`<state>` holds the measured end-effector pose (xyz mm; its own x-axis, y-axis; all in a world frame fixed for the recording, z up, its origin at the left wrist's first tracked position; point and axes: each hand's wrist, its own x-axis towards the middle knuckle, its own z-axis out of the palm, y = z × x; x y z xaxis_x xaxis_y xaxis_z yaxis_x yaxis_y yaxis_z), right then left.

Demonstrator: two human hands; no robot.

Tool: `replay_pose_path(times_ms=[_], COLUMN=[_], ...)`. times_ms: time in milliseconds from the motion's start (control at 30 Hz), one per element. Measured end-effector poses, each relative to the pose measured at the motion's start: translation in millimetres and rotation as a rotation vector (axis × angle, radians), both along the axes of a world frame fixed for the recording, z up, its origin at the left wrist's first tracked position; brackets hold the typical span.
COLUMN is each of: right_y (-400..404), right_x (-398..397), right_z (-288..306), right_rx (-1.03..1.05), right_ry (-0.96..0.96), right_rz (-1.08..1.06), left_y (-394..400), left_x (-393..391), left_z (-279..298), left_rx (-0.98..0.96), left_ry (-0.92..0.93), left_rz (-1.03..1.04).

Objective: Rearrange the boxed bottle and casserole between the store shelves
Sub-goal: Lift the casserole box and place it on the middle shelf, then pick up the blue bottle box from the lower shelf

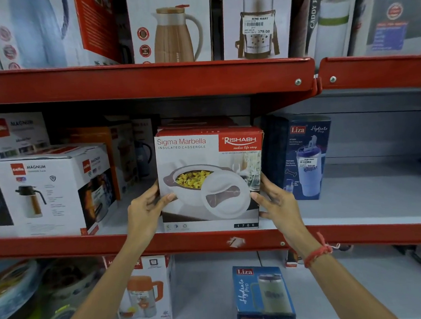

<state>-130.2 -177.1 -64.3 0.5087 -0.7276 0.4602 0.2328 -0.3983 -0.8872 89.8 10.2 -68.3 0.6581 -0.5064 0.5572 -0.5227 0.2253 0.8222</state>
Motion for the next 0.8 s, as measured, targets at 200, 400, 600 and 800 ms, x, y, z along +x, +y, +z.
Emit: replay_pose_path(times_ms=[200, 400, 600, 800], right_y=[0.8, 27.0, 73.1, 87.4], right_x=[4.5, -16.9, -63.7, -96.5], right_z=[-2.0, -11.0, -78.0, -176.0], right_rx=[-0.034, -0.179, -0.245, 0.010], right_ry=[0.034, 0.026, -0.020, 0.178], right_rz=[0.016, -0.135, -0.312, -0.184], left_y=[5.5, 21.3, 40.7, 33.5], left_x=[-0.2, -24.8, -80.9, -146.3], left_z=[2.1, -7.1, -80.4, -174.1], left_rx=[0.006, 0.061, -0.059, 0.161], left_ry=[-0.050, -0.083, -0.211, 0.188], left_rz=[0.038, 0.172, 0.291, -0.080])
